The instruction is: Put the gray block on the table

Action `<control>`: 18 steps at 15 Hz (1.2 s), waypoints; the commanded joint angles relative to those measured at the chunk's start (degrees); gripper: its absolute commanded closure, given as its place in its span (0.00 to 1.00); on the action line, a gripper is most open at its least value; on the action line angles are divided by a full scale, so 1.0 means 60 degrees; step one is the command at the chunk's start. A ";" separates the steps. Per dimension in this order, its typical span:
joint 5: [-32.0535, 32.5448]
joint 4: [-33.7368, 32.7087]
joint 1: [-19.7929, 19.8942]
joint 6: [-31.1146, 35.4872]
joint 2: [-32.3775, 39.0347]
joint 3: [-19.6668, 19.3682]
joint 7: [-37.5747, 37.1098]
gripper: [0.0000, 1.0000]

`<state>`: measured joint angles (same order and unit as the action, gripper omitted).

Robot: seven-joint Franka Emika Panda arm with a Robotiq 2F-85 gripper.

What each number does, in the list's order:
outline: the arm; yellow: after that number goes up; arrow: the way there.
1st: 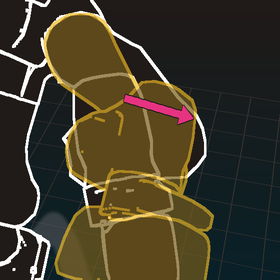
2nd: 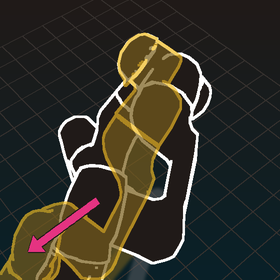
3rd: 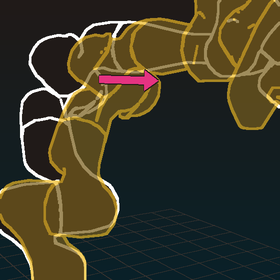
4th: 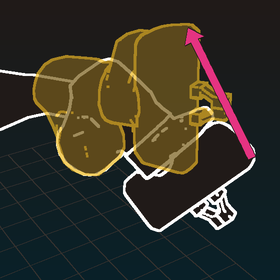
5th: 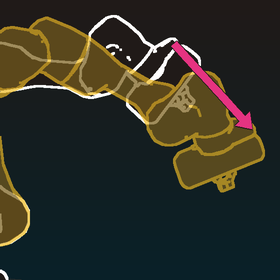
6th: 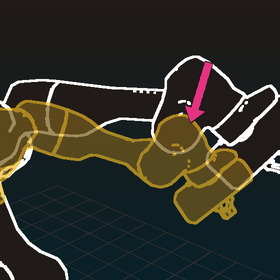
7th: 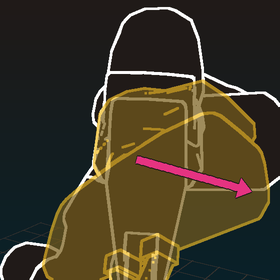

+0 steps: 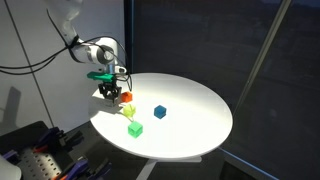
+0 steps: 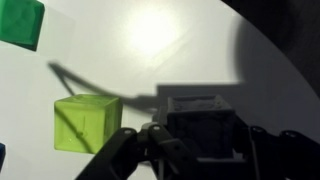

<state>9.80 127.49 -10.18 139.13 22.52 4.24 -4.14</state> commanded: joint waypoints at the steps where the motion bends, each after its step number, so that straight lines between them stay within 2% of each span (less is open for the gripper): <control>1: 0.0249 -0.0230 -0.0058 -0.0111 0.0126 -0.0040 0.0093 0.69; 10: 0.0230 -0.0272 -0.0079 -0.0118 0.0121 -0.0023 0.0118 0.69; 11: 0.0203 -0.0277 -0.0071 -0.0136 0.0119 -0.0011 0.0134 0.19; 12: 0.0198 -0.0275 -0.0067 -0.0134 0.0114 -0.0007 0.0146 0.18; 14: 0.0204 -0.0257 -0.0070 -0.0141 0.0084 -0.0010 0.0144 0.04; 15: 0.0199 -0.0246 -0.0070 -0.0158 0.0058 -0.0008 0.0142 0.01; 18: 0.0171 -0.0163 -0.0075 -0.0282 -0.0151 0.0016 0.0148 0.00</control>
<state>10.07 126.85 -10.54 139.13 22.96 4.24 -4.01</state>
